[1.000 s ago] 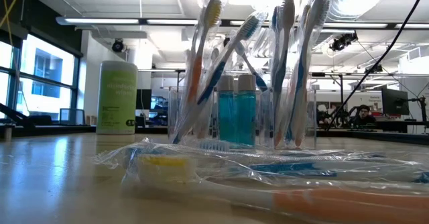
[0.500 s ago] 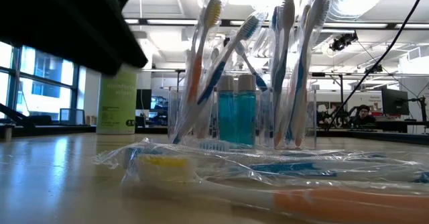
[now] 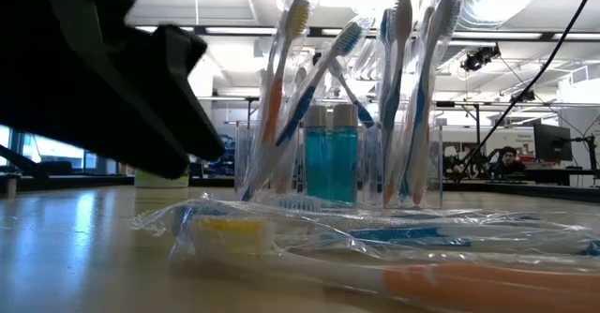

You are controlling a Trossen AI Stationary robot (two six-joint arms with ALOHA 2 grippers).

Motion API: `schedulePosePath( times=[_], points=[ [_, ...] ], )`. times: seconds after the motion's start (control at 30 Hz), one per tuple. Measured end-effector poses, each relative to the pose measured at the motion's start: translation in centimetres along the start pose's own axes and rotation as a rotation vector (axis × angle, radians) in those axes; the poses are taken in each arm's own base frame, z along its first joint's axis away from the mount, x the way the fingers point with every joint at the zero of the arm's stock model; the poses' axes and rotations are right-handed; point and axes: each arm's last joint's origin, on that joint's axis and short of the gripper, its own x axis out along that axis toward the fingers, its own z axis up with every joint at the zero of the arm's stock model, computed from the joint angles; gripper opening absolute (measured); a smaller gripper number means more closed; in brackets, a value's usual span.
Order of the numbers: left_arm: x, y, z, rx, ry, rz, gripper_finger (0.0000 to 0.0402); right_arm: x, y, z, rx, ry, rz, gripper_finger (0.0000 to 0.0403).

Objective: Pick & Place toothbrushing station
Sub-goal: Put the blue toothbrush into the transparent organizer

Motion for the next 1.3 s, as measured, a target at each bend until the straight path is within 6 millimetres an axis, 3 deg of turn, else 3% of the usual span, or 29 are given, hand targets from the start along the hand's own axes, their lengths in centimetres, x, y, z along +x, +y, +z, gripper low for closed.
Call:
schedulePosePath(
  times=[0.17, 0.4, 0.93, 1.07, 1.3],
  points=[
    [0.3, 0.5, -0.8, -0.046, -0.098, -0.061, 0.0152, 0.0, 0.0, 0.0, 0.0, 0.0, 0.0, 0.029],
    [0.7, 1.4, -1.9, -0.141, -0.089, -0.123, 0.0152, 0.0, 0.0, 0.0, 0.0, 0.0, 0.0, 0.029],
    [2.8, 2.5, -3.0, -0.17, -0.044, -0.216, 0.0147, 0.3, -0.4, 0.0, 0.013, 0.004, -0.019, 0.029],
    [2.8, 2.5, -3.3, -0.201, -0.009, -0.214, 0.0112, 0.3, -0.4, 0.0, 0.013, 0.004, -0.019, 0.029],
    [2.7, 2.5, -3.3, -0.226, -0.002, -0.215, 0.0011, 0.3, -0.4, 0.0, 0.013, 0.004, -0.019, 0.029]
  ],
)
